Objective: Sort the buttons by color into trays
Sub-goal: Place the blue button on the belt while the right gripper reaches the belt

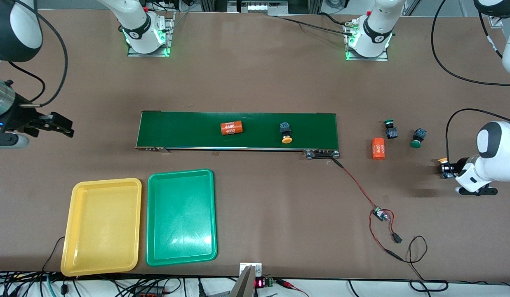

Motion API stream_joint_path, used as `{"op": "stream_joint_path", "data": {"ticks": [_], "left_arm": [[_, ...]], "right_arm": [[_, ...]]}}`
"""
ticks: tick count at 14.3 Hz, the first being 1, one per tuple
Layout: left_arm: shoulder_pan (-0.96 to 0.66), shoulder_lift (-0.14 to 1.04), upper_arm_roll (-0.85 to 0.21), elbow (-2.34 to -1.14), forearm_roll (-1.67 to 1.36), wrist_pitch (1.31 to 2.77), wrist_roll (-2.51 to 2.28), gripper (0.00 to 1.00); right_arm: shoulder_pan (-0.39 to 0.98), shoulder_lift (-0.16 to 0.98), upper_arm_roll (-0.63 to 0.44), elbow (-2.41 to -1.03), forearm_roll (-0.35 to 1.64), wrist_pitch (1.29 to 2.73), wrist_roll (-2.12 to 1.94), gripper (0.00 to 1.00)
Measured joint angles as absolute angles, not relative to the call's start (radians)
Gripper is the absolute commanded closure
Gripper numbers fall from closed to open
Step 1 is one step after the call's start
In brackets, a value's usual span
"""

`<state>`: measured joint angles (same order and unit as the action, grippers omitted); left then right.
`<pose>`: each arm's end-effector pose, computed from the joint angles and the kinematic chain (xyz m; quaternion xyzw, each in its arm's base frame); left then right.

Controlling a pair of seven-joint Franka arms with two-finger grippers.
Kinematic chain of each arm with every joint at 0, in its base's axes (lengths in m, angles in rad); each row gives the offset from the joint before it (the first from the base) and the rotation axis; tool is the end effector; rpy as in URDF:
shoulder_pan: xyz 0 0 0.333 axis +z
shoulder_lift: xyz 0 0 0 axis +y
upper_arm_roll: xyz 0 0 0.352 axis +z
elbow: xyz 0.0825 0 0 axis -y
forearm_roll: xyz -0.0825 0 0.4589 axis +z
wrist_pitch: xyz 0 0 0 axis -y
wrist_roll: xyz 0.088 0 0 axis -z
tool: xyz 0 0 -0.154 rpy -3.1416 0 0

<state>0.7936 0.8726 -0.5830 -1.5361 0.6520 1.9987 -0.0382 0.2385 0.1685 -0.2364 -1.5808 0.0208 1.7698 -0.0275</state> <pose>0.7052 0.2540 0.1083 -0.9923 -0.0062 0.1176 0.0381 0.6969 0.0137 0.5167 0.9998 0.0147 0.0125 0.0096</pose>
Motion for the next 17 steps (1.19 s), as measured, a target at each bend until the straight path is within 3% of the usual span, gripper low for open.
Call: {"op": "stream_joint_path", "data": {"ticks": [3, 8, 17], "left_arm": [[0.799, 0.85, -0.676, -1.521, 0.652, 1.889, -0.054, 0.84], [0.769, 0.811, -0.943, -1.48, 0.632, 1.564, -0.076, 0.84], [0.464, 0.82, -0.962, -1.528, 0.36, 1.557, -0.328, 0.86]], "right_arm": [[0.276, 0.206, -0.234, -1.585, 0.08, 1.77, -0.027, 0.0], [0.356, 0.286, -0.23, -1.585, 0.137, 1.806, -0.027, 0.0], [0.506, 0.385, -0.226, -1.585, 0.176, 1.91, 0.03, 0.0]]}}
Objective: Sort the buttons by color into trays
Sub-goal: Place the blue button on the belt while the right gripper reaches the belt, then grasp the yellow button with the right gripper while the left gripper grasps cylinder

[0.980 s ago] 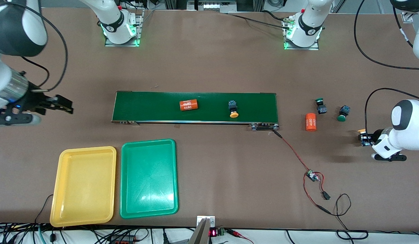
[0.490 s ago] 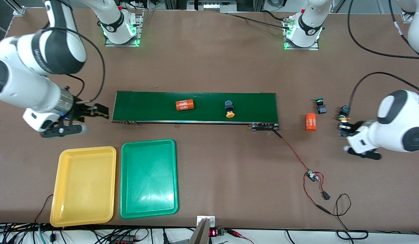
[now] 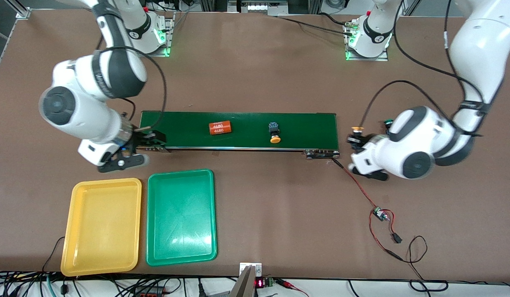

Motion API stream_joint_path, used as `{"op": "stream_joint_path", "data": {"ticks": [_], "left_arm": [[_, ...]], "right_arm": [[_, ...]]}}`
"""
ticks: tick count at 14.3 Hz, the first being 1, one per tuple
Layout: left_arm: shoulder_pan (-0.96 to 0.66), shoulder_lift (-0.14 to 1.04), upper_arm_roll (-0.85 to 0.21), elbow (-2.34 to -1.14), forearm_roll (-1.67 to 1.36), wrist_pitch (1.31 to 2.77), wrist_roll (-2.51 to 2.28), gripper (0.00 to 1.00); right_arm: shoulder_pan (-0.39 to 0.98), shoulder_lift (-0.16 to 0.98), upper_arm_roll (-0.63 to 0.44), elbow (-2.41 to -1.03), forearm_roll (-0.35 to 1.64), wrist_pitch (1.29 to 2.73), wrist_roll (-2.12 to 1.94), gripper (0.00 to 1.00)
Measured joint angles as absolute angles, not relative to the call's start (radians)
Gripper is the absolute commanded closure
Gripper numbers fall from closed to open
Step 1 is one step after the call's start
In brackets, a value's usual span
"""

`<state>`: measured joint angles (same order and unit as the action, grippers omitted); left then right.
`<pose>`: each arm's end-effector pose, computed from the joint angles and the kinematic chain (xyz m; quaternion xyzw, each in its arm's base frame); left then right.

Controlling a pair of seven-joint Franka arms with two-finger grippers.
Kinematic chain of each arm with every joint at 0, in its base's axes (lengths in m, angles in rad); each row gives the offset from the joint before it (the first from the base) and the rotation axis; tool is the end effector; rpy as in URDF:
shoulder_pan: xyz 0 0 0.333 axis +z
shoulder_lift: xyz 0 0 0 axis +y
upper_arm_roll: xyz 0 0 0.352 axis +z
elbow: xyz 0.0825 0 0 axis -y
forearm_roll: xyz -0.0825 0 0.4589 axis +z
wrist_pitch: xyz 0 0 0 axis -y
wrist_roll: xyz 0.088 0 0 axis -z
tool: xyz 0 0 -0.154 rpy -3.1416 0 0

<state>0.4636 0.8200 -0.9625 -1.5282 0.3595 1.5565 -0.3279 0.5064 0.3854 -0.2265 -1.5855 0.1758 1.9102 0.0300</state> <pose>0.6681 -0.2085 0.2504 0.9577 -0.1137 -0.2580 0.0580 0.7032 0.2393 0.3728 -0.9939 -0.1003 0.0306 0.0354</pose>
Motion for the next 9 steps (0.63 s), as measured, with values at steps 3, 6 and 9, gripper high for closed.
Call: {"op": "stream_joint_path", "data": {"ticks": [3, 6, 9], "left_arm": [[0.397, 0.824, -0.963, -1.594, 0.337, 1.705, -0.441, 0.86], [0.34, 0.831, -0.963, -1.669, 0.337, 1.837, -0.571, 0.82], [0.312, 0.832, -0.963, -1.718, 0.337, 1.905, -0.616, 0.0]], "right_arm": [[0.593, 0.414, -0.225, -1.585, 0.177, 1.954, 0.136, 0.0], [0.664, 0.439, -0.225, -1.585, 0.177, 1.965, 0.2, 0.0], [0.713, 0.47, -0.225, -1.585, 0.177, 1.99, 0.246, 0.0]]}}
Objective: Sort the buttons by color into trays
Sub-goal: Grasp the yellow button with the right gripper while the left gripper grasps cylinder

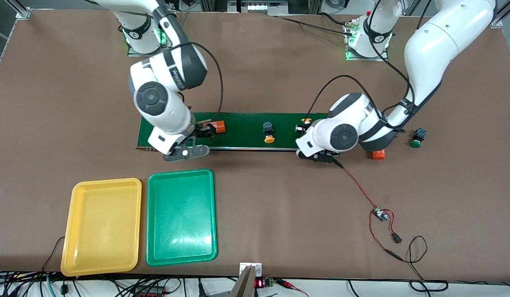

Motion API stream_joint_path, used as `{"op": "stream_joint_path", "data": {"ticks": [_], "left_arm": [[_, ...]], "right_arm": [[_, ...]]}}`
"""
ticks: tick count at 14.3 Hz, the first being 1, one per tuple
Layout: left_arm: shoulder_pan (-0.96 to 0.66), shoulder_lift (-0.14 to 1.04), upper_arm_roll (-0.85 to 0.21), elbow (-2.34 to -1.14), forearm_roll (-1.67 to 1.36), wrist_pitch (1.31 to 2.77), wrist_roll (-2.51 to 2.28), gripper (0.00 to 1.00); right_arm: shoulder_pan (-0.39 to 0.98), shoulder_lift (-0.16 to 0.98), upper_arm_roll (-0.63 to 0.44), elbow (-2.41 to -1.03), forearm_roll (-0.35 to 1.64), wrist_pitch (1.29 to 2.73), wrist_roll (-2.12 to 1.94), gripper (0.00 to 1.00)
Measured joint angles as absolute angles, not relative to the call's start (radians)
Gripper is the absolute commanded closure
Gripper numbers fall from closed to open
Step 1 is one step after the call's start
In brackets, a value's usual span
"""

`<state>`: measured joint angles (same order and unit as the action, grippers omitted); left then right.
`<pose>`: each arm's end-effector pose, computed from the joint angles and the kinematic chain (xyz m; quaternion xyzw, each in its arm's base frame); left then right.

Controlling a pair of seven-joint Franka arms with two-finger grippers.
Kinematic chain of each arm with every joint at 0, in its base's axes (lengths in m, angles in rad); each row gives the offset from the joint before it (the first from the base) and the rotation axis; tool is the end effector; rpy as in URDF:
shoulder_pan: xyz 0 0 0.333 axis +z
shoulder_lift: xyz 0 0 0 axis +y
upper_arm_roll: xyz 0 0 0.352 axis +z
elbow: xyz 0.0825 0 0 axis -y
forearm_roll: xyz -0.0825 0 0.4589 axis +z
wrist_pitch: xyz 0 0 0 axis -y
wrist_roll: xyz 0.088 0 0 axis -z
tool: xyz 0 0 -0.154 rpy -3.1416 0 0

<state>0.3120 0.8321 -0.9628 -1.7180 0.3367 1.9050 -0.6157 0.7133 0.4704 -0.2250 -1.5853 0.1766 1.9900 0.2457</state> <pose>0.5916 -0.3592 0.1891 0.9721 -0.0606 -0.2142 0.0735 0.6510 0.3852 0.3164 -0.9949 -0.0935 0.0346 0.0175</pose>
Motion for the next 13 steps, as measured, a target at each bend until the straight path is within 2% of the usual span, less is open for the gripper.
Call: {"op": "stream_joint_path", "data": {"ticks": [5, 11, 13], "left_arm": [[0.339, 0.82, -0.966, -1.699, 0.337, 1.884, -0.641, 0.0], [0.401, 0.75, -0.965, -1.466, 0.366, 1.593, -0.64, 0.0], [0.448, 0.75, -0.958, -1.441, 0.421, 1.549, -0.634, 0.0]], "right_arm": [[0.729, 0.479, -0.229, -1.583, 0.177, 1.998, 0.269, 0.0], [0.745, 0.48, -0.23, -1.583, 0.177, 1.998, 0.304, 0.0], [0.786, 0.482, -0.227, -1.583, 0.178, 2.004, 0.359, 0.0]]}}
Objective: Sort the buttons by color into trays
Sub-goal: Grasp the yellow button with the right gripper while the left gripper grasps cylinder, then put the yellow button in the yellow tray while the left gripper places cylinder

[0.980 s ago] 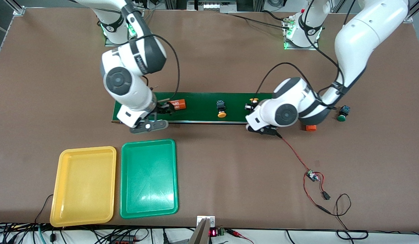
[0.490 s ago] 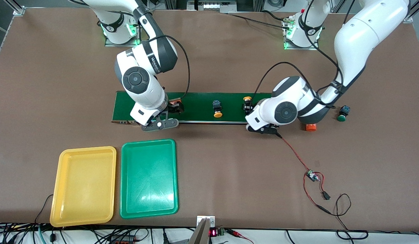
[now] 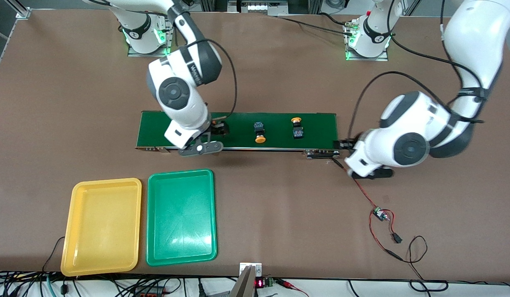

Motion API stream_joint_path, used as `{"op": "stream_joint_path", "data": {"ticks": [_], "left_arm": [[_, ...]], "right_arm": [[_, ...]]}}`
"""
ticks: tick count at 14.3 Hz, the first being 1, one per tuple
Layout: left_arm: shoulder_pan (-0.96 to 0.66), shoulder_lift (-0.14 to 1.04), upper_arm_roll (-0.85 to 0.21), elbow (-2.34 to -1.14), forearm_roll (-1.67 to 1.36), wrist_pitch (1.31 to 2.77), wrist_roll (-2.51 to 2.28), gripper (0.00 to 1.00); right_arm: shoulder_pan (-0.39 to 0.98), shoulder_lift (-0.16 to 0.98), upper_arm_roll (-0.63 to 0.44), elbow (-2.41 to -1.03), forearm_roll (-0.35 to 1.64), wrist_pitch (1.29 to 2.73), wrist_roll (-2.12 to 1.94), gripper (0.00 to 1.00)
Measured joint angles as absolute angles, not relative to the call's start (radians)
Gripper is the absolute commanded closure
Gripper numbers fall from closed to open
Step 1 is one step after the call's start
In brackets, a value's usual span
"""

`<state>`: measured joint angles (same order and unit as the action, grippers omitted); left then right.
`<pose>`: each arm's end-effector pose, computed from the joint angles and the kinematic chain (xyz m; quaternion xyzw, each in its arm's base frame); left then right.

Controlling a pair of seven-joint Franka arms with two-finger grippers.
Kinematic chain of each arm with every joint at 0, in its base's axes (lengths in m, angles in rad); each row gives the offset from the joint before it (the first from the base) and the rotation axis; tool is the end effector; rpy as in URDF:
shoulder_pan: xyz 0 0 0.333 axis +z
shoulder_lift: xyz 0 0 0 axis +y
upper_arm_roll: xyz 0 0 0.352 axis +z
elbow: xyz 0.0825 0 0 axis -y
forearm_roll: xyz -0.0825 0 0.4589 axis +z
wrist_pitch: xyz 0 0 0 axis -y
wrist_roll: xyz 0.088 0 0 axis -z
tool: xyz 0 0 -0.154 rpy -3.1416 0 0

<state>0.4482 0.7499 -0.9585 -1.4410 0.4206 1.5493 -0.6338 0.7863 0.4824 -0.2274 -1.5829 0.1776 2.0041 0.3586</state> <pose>0.7032 -0.1927 0.3167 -0.9812 -0.0474 0.1872 0.0067 0.6244 0.4317 0.3100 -0.9968 -0.0721 0.0330 0.0138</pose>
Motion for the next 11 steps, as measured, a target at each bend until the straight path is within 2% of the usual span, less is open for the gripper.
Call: {"op": "stream_joint_path", "data": {"ticks": [2, 6, 11], "left_arm": [[0.497, 0.758, -0.934, -1.444, 0.442, 1.538, -0.566, 0.0], [0.518, 0.785, -0.809, -1.495, 0.451, 1.55, -0.404, 0.0], [0.518, 0.809, -0.719, -1.651, 0.505, 1.723, -0.373, 0.0]], "right_arm": [[0.833, 0.494, -0.226, -1.583, 0.178, 2.02, 0.398, 0.0], [0.911, 0.551, -0.225, -1.583, 0.178, 2.077, 0.474, 0.0], [0.97, 0.628, -0.225, -1.583, 0.179, 2.173, 0.61, 0.0]]}}
